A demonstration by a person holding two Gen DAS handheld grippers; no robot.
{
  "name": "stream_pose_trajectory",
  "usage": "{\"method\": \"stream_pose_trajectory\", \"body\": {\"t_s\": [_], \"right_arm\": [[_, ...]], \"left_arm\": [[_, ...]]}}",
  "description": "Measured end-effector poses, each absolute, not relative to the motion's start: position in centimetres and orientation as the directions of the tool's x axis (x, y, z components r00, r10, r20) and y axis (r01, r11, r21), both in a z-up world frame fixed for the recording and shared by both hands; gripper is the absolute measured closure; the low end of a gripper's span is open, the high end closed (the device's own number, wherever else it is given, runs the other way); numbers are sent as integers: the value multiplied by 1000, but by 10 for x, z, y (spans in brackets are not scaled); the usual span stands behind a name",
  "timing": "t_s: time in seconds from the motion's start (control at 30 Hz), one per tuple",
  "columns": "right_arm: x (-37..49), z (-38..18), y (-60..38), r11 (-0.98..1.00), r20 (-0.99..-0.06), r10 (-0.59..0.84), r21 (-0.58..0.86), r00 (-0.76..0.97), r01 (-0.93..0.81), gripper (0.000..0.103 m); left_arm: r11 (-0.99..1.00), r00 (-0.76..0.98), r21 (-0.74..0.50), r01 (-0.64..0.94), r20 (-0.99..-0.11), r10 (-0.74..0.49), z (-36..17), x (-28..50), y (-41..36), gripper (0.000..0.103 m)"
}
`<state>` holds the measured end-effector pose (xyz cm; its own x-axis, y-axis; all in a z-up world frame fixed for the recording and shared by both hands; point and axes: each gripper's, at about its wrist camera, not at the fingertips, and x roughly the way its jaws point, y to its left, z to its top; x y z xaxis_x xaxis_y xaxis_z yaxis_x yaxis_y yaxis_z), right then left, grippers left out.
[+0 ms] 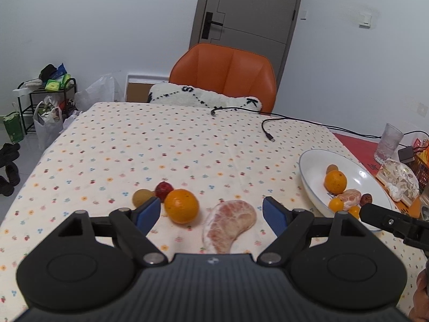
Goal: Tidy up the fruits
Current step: 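Move both open tools back to the loose fruit beside the plate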
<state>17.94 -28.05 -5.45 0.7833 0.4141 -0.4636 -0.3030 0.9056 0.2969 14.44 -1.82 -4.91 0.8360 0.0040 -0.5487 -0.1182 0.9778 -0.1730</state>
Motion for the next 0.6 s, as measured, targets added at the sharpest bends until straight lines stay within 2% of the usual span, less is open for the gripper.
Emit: {"method": "stream_pose_trajectory", "body": {"t_s": [0.6], "right_arm": [[179, -56, -252, 895, -483, 443, 278, 755, -348, 14]], "left_arm": [[967, 833, -204, -152, -552, 14, -60, 137, 10, 21]]}}
